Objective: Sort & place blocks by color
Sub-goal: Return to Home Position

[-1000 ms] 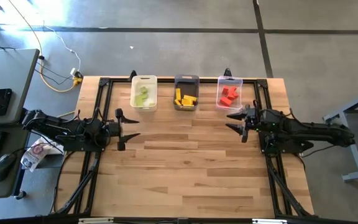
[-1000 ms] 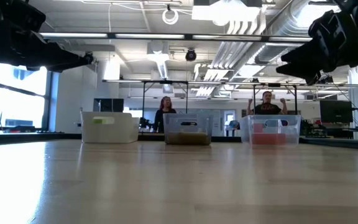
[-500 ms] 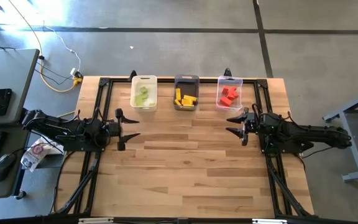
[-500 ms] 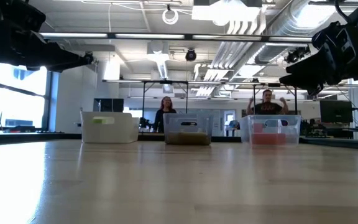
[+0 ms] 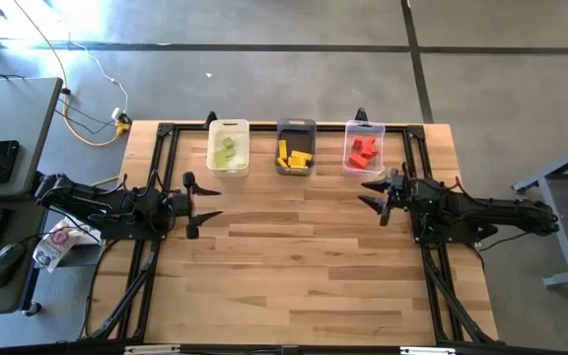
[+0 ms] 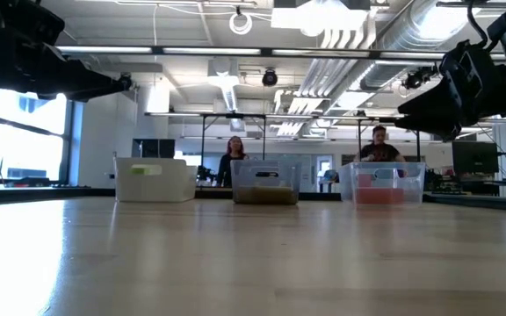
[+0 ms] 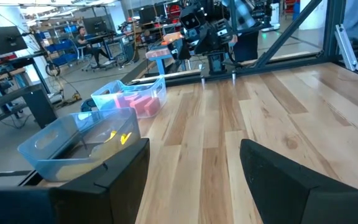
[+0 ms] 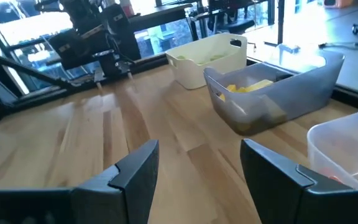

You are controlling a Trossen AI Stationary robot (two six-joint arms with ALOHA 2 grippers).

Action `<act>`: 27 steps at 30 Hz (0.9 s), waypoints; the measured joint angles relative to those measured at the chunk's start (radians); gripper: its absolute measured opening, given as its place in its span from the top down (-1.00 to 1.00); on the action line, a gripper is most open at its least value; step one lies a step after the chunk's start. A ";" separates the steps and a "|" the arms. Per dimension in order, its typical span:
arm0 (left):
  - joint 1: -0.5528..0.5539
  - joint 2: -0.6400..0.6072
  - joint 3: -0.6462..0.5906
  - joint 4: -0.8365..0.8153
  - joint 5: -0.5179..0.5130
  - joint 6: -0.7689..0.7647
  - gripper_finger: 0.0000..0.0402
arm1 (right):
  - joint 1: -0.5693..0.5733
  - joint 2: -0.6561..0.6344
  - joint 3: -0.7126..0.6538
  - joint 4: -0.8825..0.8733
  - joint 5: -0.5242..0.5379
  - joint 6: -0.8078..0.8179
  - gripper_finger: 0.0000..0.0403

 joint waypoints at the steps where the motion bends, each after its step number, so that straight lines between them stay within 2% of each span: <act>1: 0.000 0.000 0.000 0.000 0.000 0.000 -0.19 | 0.000 0.000 0.000 0.000 0.001 0.015 -0.06; 27: 0.000 0.000 0.000 0.000 0.000 0.000 -0.19 | 0.000 0.000 0.001 -0.003 0.002 0.020 -0.06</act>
